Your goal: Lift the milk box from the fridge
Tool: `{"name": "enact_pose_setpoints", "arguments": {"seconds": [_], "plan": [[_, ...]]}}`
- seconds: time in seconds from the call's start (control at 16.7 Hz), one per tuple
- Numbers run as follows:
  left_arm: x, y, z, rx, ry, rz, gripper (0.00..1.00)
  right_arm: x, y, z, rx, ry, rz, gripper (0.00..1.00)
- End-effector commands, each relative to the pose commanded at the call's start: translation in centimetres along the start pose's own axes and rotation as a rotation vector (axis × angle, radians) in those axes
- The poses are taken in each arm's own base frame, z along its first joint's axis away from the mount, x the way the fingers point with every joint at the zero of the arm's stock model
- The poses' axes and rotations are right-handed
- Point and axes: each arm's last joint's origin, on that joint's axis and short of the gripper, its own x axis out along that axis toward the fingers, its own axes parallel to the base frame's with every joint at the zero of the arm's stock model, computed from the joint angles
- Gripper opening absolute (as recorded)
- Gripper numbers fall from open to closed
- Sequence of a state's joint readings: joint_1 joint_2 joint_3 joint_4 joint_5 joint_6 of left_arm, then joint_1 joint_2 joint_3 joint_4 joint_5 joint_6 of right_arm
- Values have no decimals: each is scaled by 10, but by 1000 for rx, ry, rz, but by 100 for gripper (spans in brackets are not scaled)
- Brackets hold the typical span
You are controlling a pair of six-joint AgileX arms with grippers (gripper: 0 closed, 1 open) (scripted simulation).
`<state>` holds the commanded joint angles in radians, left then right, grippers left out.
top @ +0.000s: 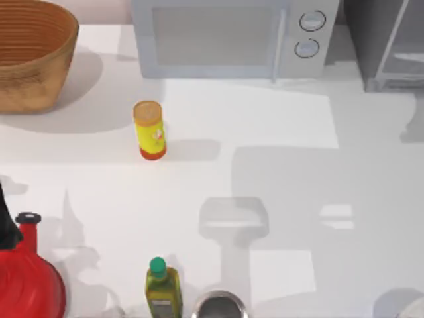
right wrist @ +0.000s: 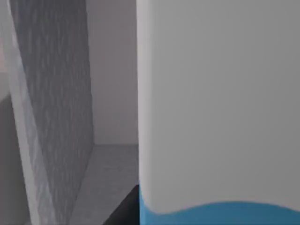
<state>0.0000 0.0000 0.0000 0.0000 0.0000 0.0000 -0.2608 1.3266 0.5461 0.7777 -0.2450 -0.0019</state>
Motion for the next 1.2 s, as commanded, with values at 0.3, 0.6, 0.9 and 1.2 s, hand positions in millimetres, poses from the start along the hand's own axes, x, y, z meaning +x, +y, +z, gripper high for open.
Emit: {"name": "enact_pose_setpoints", "arguments": {"seconds": [0.3,0.6,0.9,1.2], "plan": [[0,0,0,0,0,0,100,-85,36,9,3,-21,-2,0],[0,0,0,0,0,0,100,-144,55,-27,13,-29,0,0],[0,0,0,0,0,0,100,-162,61,-61,17,-9,3,0],[0,0,0,0,0,0,100,-163,62,-65,16,-7,4,0]]}}
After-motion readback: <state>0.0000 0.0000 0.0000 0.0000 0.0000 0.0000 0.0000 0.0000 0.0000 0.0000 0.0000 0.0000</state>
